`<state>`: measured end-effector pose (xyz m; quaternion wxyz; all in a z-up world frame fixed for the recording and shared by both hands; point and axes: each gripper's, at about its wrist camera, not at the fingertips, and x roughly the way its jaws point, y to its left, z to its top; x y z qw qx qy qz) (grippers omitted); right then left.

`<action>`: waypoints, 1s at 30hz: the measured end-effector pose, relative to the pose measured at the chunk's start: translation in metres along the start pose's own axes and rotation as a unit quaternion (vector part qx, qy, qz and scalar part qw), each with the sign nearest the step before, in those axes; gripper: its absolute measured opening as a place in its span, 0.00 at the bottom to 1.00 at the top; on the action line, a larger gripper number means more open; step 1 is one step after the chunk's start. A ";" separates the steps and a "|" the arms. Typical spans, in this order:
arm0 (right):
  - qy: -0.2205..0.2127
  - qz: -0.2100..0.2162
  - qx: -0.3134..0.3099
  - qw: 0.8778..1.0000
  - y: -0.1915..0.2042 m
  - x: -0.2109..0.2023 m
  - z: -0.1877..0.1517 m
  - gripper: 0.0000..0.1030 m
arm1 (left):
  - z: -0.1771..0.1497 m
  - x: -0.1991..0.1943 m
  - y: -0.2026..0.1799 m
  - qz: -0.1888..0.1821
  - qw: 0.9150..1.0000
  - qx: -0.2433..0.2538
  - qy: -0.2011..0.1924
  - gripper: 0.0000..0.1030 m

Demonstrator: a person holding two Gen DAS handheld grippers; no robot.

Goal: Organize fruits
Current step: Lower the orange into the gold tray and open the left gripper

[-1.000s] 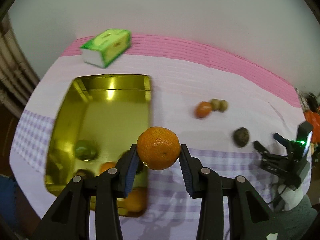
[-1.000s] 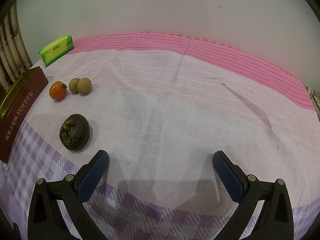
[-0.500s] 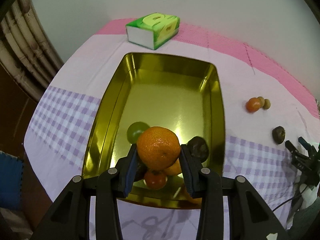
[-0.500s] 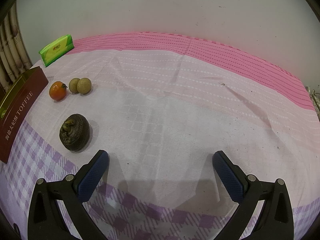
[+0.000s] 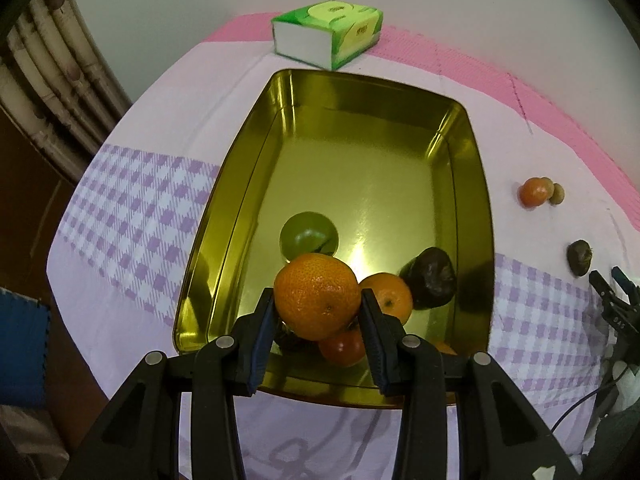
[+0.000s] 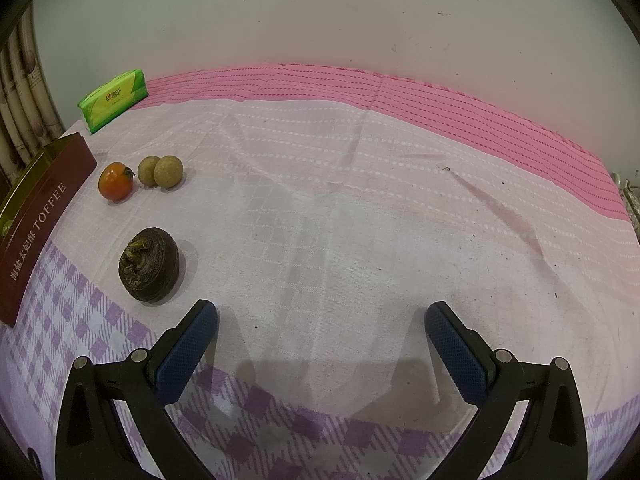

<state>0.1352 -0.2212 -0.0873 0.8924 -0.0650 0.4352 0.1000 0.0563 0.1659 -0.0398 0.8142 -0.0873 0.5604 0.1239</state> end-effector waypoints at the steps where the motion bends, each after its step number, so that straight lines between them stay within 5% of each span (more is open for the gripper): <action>1: 0.000 0.000 0.000 1.000 0.000 0.000 0.000 1.00 | -0.001 0.001 0.001 -0.001 1.000 -0.002 0.001 0.36; 30: 0.015 0.000 0.002 1.000 0.000 0.002 0.002 1.00 | -0.005 0.010 0.003 -0.015 1.000 -0.025 0.007 0.37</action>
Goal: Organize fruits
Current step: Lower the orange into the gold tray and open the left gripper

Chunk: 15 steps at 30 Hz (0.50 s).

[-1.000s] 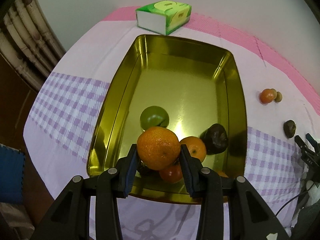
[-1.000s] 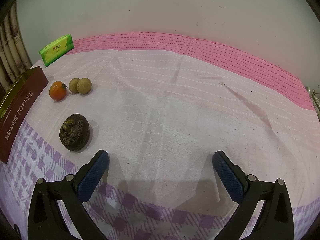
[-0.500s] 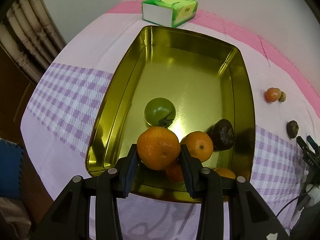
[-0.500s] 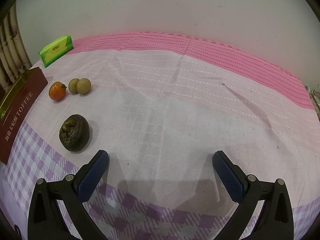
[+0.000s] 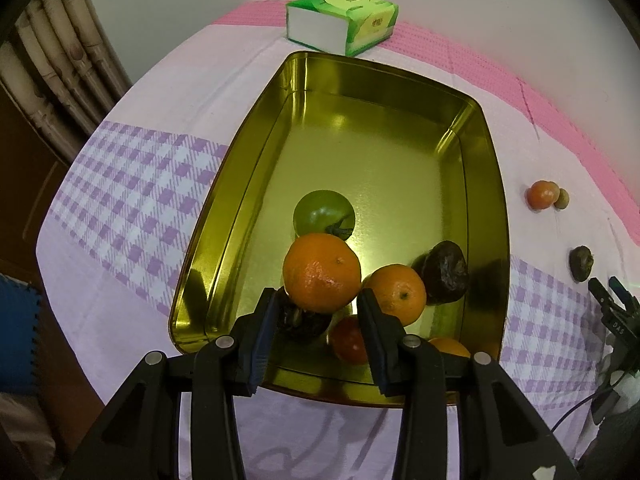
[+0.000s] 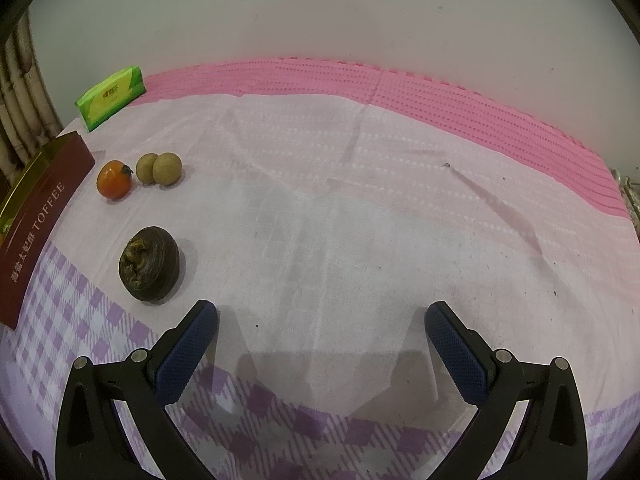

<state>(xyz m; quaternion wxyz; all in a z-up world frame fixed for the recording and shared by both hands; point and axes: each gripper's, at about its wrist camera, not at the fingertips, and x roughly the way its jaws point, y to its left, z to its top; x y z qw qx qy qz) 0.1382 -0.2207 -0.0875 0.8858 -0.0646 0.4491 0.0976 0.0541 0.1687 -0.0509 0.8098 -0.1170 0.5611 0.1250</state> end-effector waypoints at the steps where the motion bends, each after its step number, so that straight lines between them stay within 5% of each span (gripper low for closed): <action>1: 0.001 0.000 0.000 1.000 0.000 0.000 0.000 1.00 | 0.000 -0.001 0.001 -0.003 1.000 -0.001 -0.002 0.38; 5: 0.004 -0.004 0.005 1.000 0.001 0.000 0.000 1.00 | 0.001 -0.010 0.004 -0.006 1.000 -0.007 -0.019 0.53; 15: 0.008 -0.007 0.009 1.000 0.012 -0.002 -0.006 1.00 | 0.001 -0.032 0.001 -0.021 0.998 -0.002 -0.060 0.61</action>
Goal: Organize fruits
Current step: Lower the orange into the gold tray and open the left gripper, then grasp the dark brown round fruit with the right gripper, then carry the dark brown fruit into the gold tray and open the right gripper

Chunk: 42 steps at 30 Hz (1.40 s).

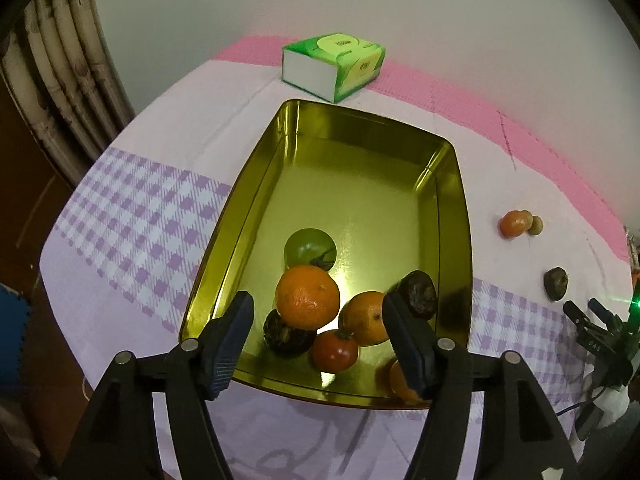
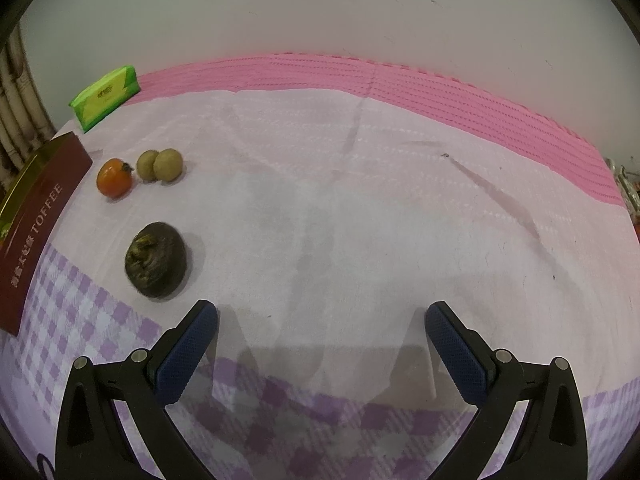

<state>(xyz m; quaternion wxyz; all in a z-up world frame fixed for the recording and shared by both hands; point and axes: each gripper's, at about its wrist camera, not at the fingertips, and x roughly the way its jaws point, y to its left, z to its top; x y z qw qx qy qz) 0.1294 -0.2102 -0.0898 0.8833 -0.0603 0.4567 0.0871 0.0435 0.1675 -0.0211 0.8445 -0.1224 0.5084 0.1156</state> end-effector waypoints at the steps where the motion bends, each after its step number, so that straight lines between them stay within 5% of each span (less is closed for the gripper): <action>1: 0.000 0.001 -0.001 1.000 0.002 0.000 -0.002 1.00 | 0.001 0.000 0.001 -0.002 1.000 0.000 0.000 0.61; 18: -0.007 0.000 -0.052 0.999 0.048 -0.007 0.001 0.97 | -0.001 -0.011 -0.002 -0.001 0.999 0.015 -0.040 0.65; 32: -0.008 0.024 -0.055 0.998 0.076 -0.004 0.019 0.67 | -0.001 -0.010 0.005 -0.007 0.999 0.001 -0.035 0.65; 35: -0.008 0.032 -0.053 0.998 0.080 -0.002 0.022 0.54 | -0.001 -0.009 0.007 -0.004 1.000 -0.004 -0.030 0.69; 42: -0.006 0.032 -0.060 0.998 0.087 -0.003 0.022 0.43 | 0.000 -0.009 0.008 0.008 0.999 -0.007 -0.030 0.82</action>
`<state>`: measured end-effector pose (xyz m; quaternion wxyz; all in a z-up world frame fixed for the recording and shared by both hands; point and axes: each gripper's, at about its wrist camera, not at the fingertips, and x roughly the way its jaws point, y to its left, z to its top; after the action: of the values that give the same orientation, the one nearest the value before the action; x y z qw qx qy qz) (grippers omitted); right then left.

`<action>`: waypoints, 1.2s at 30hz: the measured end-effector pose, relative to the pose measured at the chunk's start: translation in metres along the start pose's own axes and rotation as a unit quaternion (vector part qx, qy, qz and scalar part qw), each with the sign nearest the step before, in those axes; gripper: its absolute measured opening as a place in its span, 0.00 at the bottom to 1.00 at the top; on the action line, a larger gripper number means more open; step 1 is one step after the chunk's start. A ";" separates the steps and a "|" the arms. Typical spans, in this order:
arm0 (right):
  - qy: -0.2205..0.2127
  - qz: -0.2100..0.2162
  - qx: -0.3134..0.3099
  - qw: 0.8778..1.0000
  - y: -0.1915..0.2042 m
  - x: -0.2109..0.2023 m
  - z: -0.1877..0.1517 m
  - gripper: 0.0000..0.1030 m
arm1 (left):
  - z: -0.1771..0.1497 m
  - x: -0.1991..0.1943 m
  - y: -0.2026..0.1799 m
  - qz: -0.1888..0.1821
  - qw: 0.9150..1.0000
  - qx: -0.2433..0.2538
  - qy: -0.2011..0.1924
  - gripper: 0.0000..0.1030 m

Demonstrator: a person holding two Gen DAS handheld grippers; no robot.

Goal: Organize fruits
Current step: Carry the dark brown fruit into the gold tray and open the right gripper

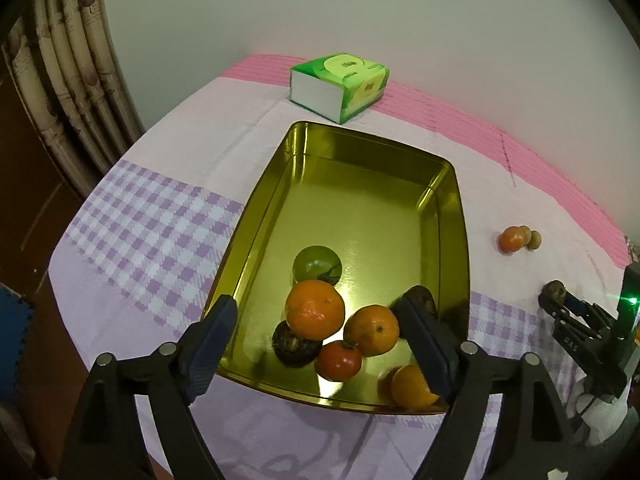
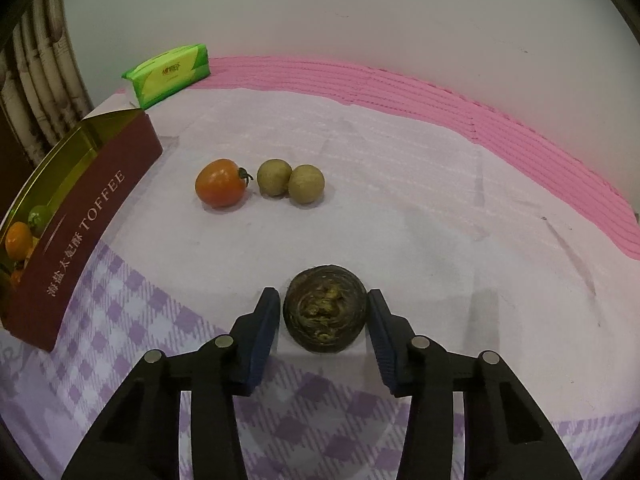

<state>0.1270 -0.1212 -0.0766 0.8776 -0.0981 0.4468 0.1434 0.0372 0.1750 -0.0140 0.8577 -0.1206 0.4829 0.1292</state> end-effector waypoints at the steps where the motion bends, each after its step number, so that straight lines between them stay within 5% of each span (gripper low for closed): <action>1: 0.000 0.001 0.001 1.000 0.000 0.000 0.000 0.41 | 0.000 0.000 0.000 0.003 1.000 0.000 0.002 0.83; 13: 0.007 0.002 -0.002 1.000 0.003 -0.002 -0.001 0.41 | 0.001 0.003 0.005 0.017 1.000 -0.008 0.015 0.87; 36: -0.018 0.072 -0.033 0.997 0.054 -0.043 0.016 0.41 | 0.000 -0.002 0.025 0.029 0.998 -0.040 0.025 0.98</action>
<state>0.0963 -0.0730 -0.0345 0.8691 -0.0921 0.4320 0.2227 0.0284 0.1980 -0.0141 0.8356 -0.1442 0.5021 0.1700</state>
